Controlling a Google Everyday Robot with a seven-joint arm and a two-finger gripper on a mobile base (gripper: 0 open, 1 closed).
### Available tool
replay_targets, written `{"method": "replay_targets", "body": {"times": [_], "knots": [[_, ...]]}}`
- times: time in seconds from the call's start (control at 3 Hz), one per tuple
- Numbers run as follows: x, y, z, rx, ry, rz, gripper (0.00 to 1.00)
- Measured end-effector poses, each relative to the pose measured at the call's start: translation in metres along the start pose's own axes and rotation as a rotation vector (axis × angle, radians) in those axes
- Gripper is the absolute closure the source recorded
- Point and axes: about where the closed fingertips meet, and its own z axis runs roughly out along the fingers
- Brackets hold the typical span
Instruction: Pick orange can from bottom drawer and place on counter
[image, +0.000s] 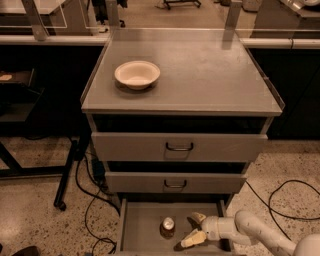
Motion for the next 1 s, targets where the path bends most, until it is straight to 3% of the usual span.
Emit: {"method": "replay_targets", "body": {"times": [0.33,0.67,1.0], "knots": [[0.005,-0.008,0.022,-0.001,-0.009,-0.015,0.0],[-0.003,-0.032,0.045,0.018,-0.053,-0.051,0.0],[-0.001,-0.032,0.051,0.016,-0.067,-0.045,0.0]]}}
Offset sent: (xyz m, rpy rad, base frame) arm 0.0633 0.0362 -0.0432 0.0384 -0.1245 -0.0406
